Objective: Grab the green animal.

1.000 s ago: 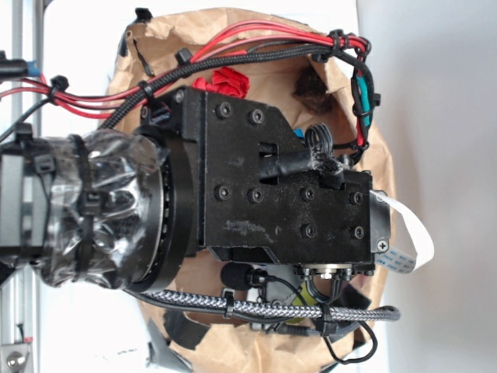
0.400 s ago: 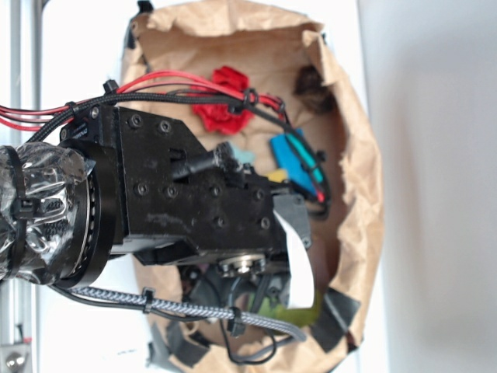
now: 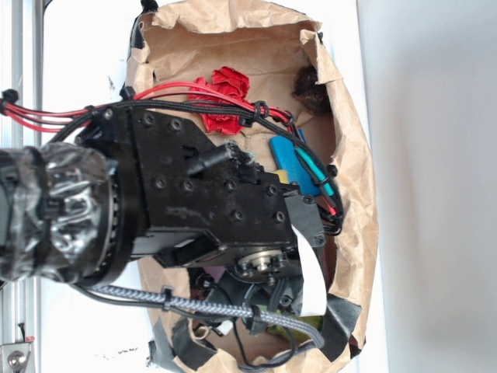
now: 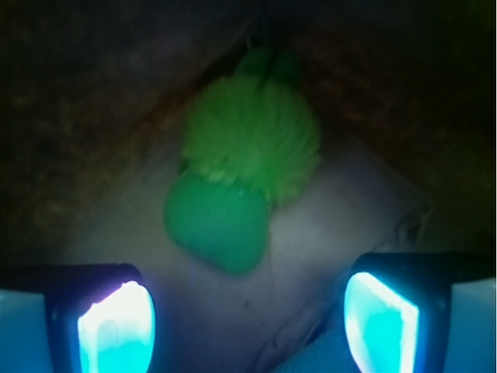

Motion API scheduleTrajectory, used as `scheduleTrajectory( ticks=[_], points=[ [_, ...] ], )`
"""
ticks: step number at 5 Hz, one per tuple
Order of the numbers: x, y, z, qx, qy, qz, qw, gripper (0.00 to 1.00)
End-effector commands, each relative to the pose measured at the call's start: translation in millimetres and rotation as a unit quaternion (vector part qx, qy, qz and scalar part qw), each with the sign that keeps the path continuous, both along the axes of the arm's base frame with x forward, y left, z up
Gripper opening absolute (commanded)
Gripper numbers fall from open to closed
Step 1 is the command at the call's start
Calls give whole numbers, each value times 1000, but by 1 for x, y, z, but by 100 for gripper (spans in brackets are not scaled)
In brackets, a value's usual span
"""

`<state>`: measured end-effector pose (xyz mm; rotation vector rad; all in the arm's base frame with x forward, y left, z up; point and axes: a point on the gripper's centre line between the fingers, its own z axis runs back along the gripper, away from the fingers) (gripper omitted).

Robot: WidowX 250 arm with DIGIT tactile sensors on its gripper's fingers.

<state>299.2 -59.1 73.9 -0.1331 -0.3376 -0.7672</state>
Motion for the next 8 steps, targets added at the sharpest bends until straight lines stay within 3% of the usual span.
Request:
scheduleTrajectory(
  ticks=[1,2,3,4,5,6,7,8],
  points=[
    [14,-36,1,-47,9,-7,999,100],
    [14,-42,-13,-75,25,-20,997,100],
    [13,-46,-29,-59,18,-42,997,100],
    [14,-46,-42,-18,7,-47,999,100],
    [15,-41,-39,-6,-7,-20,1000,0],
    [17,-29,-24,-14,-1,7,1000,0],
    [20,-5,-3,-25,24,81,996,0],
    [19,26,24,-63,22,106,992,0]
  ],
)
